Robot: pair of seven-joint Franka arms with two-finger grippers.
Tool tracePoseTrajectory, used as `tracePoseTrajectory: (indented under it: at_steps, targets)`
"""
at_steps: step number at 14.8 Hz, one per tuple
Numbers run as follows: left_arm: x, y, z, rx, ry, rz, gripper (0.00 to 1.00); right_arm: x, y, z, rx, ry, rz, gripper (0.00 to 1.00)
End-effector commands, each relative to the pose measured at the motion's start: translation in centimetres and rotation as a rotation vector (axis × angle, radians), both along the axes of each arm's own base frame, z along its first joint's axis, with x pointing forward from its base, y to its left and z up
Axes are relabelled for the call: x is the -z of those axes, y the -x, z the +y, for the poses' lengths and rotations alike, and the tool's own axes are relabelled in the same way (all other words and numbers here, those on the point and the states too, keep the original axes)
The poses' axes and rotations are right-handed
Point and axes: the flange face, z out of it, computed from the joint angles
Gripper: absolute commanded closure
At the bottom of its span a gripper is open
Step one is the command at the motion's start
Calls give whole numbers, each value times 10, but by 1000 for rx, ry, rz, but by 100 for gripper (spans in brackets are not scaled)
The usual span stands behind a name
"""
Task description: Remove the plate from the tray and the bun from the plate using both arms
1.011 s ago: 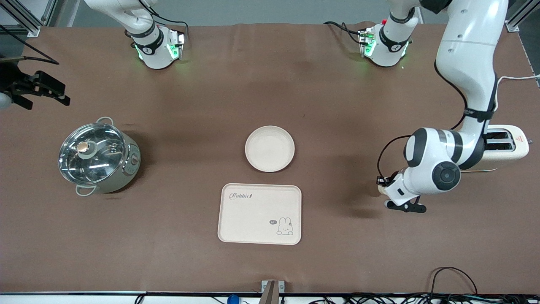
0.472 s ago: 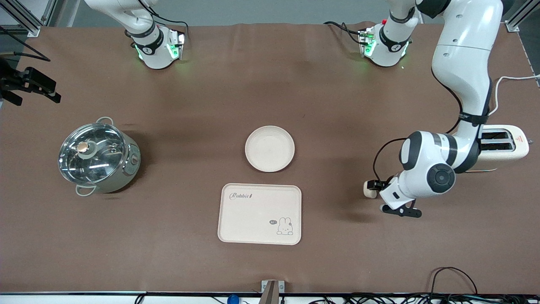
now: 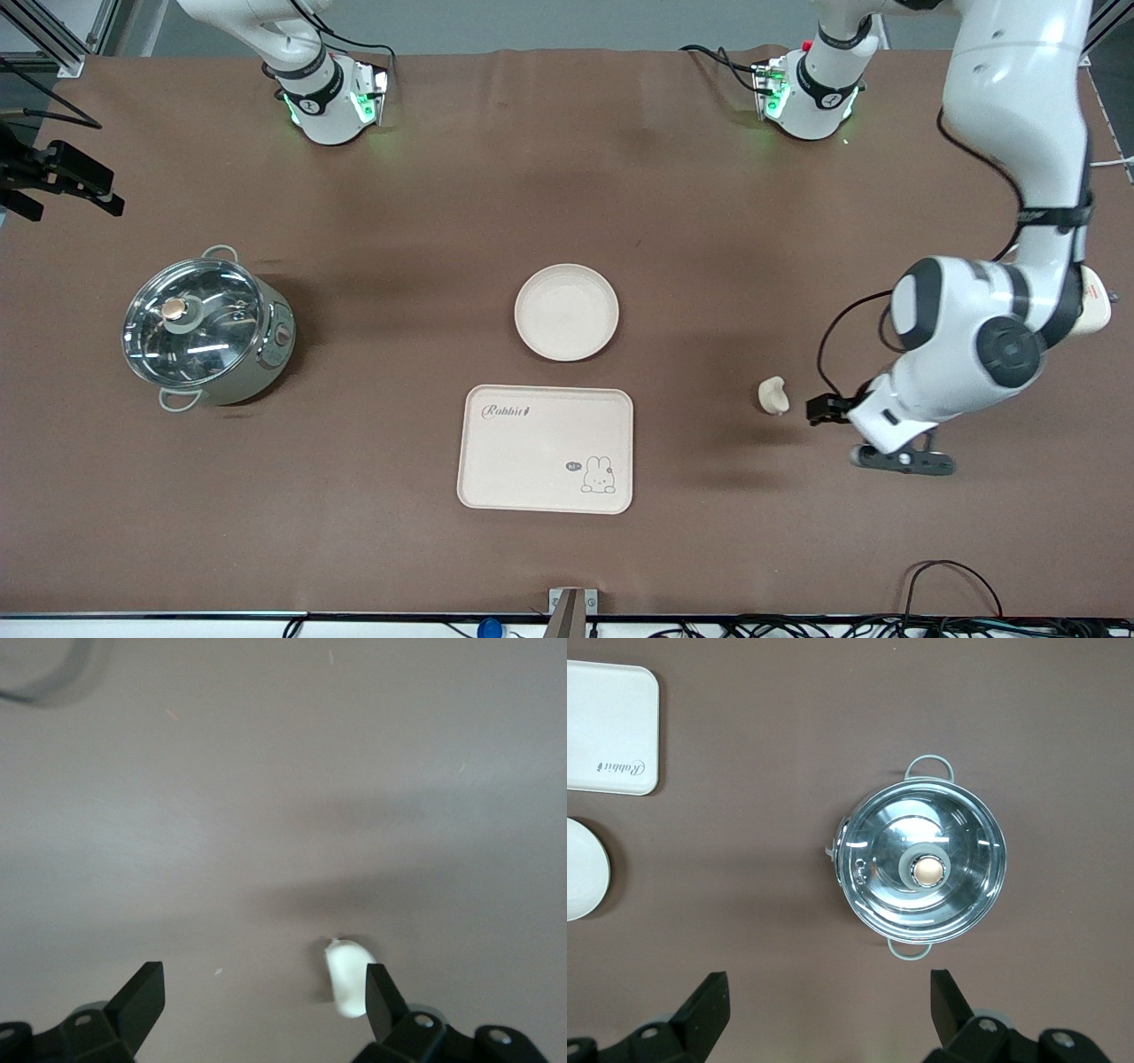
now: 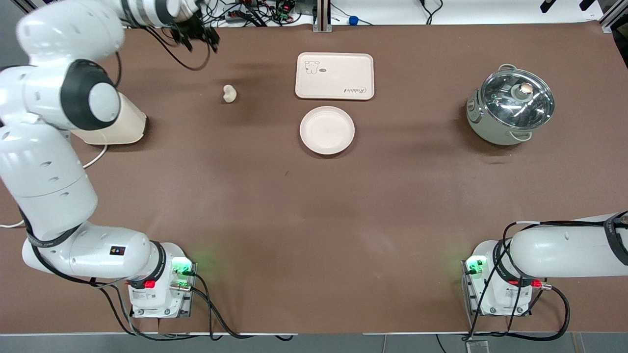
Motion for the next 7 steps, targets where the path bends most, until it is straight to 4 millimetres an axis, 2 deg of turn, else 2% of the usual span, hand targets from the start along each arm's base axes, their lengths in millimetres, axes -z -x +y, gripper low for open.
tracePoseTrajectory:
  at_steps: [1, 3, 5, 7]
  targets:
    - [-105, 29, 7, -10, 2, -43, 0, -3, 7, 1, -4, 3, -11, 0]
    - [-153, 51, 12, -12, -6, -43, 0, -11, 7, 3, -8, 2, -27, 0]
    - [-183, 79, 21, -31, -18, 33, 0, -12, 7, 4, -10, 2, -30, 0]
    - [-220, 105, 43, -72, -34, 54, 0, -12, 7, 6, -13, -4, -30, 0]
